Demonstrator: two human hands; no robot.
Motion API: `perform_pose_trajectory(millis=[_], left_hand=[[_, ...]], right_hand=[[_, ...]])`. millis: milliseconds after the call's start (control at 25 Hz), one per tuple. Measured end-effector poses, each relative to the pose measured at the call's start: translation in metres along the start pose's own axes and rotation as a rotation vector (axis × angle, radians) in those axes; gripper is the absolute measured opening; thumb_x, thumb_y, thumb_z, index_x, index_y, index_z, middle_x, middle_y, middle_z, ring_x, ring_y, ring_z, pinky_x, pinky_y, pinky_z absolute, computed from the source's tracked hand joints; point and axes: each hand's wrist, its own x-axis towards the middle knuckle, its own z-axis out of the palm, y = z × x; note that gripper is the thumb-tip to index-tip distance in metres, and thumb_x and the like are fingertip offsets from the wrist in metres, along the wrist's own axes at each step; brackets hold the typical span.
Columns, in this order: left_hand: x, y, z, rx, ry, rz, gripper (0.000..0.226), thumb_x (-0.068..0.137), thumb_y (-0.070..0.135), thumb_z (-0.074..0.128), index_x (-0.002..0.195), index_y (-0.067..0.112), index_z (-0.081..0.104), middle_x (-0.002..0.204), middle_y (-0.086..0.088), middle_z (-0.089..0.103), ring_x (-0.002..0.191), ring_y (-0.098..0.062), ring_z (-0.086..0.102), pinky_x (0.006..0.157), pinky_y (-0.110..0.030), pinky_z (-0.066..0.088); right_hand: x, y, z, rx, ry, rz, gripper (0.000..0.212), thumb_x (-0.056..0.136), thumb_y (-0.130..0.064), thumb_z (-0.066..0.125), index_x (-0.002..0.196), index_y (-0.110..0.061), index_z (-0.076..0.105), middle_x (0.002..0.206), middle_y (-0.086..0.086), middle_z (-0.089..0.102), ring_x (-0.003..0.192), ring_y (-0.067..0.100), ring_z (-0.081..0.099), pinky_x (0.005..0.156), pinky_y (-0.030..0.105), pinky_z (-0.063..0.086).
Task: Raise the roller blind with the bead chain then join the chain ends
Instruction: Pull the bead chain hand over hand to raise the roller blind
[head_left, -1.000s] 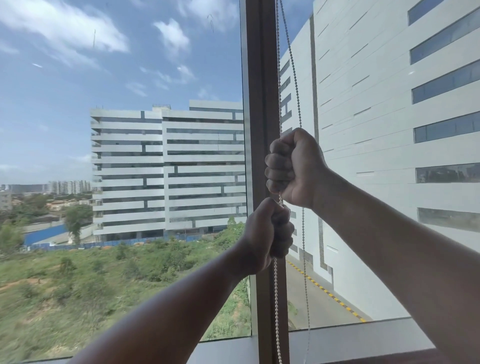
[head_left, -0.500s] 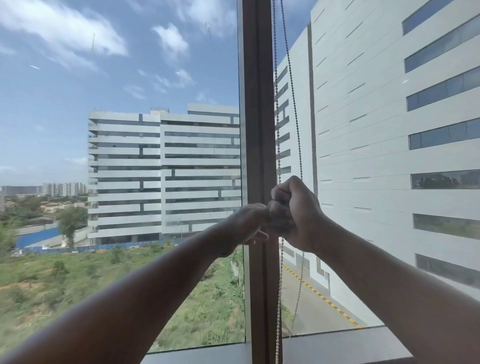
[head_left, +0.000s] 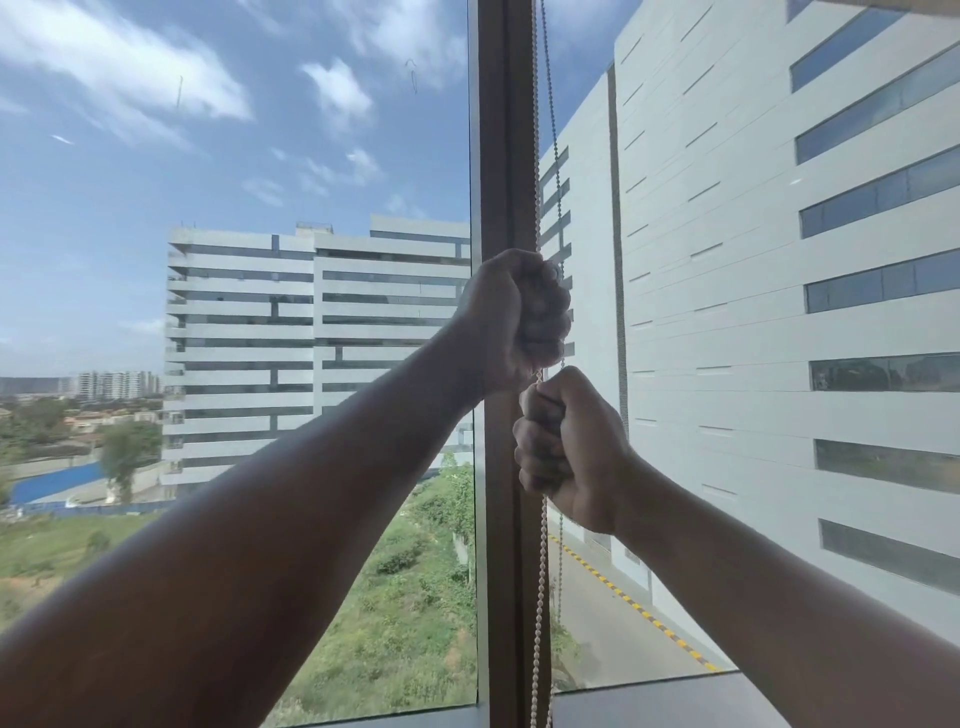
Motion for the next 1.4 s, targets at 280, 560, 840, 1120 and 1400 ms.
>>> perform_pose_trajectory(millis=[280,560,840,1120,1400], left_hand=[[-0.008,-0.042,-0.006,0.075,0.142,0.093,0.027,0.088,0.019,0.033,0.071,0.026,0.012,0.051,0.004,0.014,0.043,-0.014,0.007,0.044,-0.020,0.008],[-0.035,-0.114,-0.028,0.123,0.198,0.059,0.038,0.093,0.021,0.030,0.056,0.023,0.026,0.049,0.000,0.019,0.041,-0.012,0.010,0.041,-0.019,0.012],[-0.047,-0.121,-0.045,0.107,0.147,0.024,0.036,0.093,0.022,0.031,0.057,0.024,0.026,0.046,0.003,0.023,0.040,-0.012,0.011,0.041,-0.018,0.014],[-0.050,-0.111,-0.039,0.092,0.041,-0.097,0.031,0.093,0.029,0.034,0.072,0.024,0.011,0.051,0.006,0.014,0.042,-0.012,0.008,0.042,-0.019,0.009],[-0.061,-0.099,-0.044,0.154,-0.028,-0.085,0.033,0.096,0.032,0.033,0.068,0.026,0.016,0.051,0.006,0.016,0.043,-0.012,0.008,0.039,-0.017,0.011]], right_hand=[[-0.012,0.029,-0.016,-0.038,-0.078,0.082,0.037,0.087,-0.035,0.046,0.060,-0.021,0.024,0.047,-0.001,0.023,0.044,0.018,0.011,0.050,0.035,0.008],[-0.036,0.081,-0.041,-0.150,-0.141,0.320,0.037,0.094,-0.034,0.041,0.061,-0.019,0.035,0.053,0.008,0.042,0.046,0.021,0.030,0.048,0.031,0.025],[-0.016,0.033,-0.050,-0.501,-0.111,0.276,0.036,0.097,-0.032,0.036,0.108,-0.017,0.067,0.118,0.008,0.073,0.110,0.024,0.062,0.092,0.043,0.035],[0.034,-0.068,0.009,-0.023,-0.046,0.024,0.042,0.098,-0.019,0.033,0.118,-0.006,0.067,0.107,0.019,0.079,0.091,0.033,0.074,0.082,0.040,0.052],[0.035,-0.065,0.027,0.099,-0.071,-0.002,0.028,0.088,-0.015,0.031,0.066,-0.020,0.047,0.048,-0.004,0.031,0.036,0.011,0.018,0.042,0.019,0.013]])
